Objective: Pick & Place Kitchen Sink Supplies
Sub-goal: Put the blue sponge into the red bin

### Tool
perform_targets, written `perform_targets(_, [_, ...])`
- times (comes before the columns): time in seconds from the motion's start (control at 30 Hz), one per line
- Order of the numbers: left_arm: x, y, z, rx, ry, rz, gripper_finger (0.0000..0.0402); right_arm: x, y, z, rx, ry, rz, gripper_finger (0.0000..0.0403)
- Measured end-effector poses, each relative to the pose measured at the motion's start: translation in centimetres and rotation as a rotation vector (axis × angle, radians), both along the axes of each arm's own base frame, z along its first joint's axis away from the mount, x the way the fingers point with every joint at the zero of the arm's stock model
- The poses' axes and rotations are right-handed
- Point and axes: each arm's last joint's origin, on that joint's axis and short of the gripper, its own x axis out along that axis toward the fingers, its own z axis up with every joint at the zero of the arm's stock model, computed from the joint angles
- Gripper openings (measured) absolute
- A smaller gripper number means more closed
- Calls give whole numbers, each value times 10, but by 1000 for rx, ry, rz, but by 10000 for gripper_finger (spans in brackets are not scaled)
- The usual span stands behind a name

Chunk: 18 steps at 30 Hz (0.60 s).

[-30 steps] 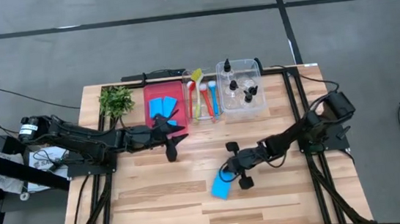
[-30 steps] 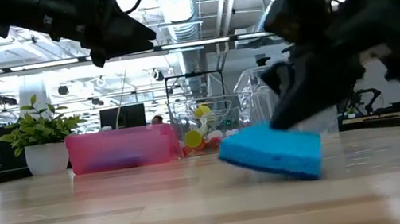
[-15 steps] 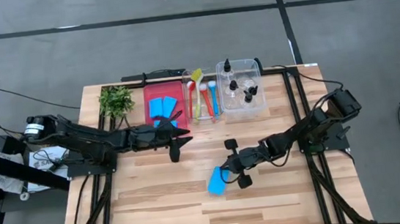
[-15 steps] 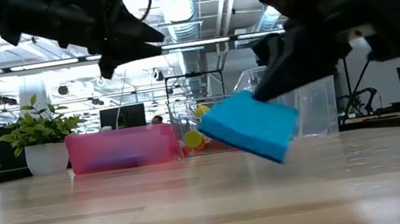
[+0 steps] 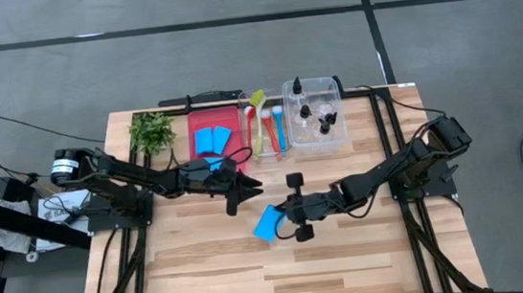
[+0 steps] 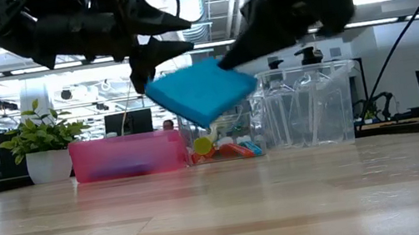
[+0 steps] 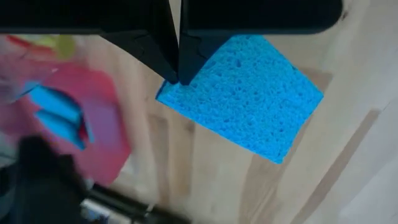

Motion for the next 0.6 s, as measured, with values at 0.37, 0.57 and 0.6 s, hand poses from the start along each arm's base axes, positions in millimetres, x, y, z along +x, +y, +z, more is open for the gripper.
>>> perform_targets(0.37, [0,-2,-1,-8,3,-61,147,16,-14,34,-73,-35,-137,0])
perform_targets(0.57, [0,-3,-1,-9,6,-90,147,20,-16,46,-111,-55,-139,0])
perform_targets(0.6, [0,-3,-2,-10,11,-93,147,21,-16,48,-123,-56,-147,0])
